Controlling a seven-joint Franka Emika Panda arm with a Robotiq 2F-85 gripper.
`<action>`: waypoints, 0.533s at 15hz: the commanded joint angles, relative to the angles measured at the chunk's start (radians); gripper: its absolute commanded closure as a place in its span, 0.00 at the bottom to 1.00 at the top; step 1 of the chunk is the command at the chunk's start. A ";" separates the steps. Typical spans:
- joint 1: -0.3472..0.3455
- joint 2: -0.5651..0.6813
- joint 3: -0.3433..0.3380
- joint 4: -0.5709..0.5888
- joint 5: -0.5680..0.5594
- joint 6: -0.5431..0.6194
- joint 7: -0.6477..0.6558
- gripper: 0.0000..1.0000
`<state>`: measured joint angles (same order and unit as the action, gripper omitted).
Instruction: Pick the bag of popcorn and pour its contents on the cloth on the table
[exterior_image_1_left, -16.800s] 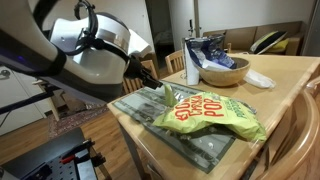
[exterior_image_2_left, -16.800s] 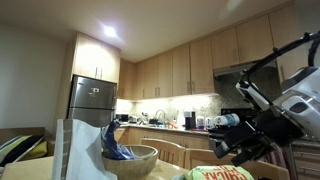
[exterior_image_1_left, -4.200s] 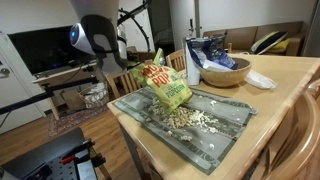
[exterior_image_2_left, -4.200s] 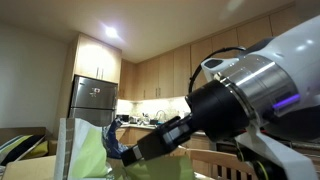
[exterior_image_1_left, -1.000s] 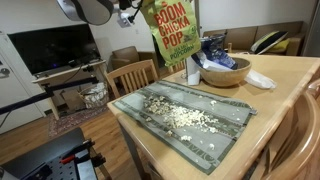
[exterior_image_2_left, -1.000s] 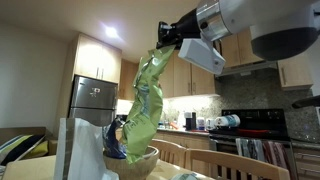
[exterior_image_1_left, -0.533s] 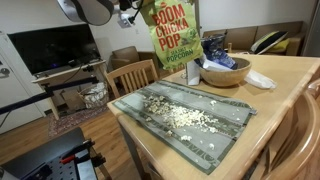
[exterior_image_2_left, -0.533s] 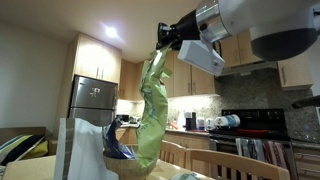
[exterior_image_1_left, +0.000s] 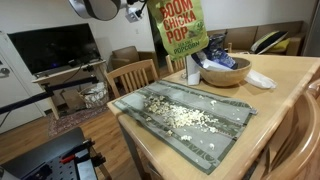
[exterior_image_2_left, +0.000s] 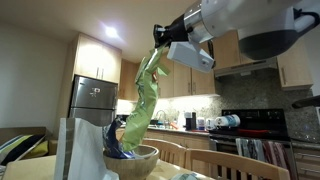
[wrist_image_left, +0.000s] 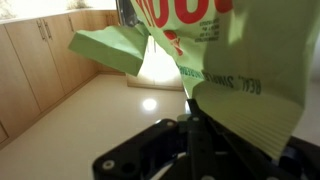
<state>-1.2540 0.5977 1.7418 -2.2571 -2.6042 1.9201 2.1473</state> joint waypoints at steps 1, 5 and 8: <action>0.082 -0.090 -0.104 0.072 0.000 -0.071 0.053 1.00; 0.187 -0.132 -0.238 0.130 0.001 -0.111 0.059 1.00; 0.271 -0.178 -0.343 0.163 0.021 -0.108 0.091 1.00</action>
<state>-1.0633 0.5230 1.4971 -2.1297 -2.6046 1.8245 2.1613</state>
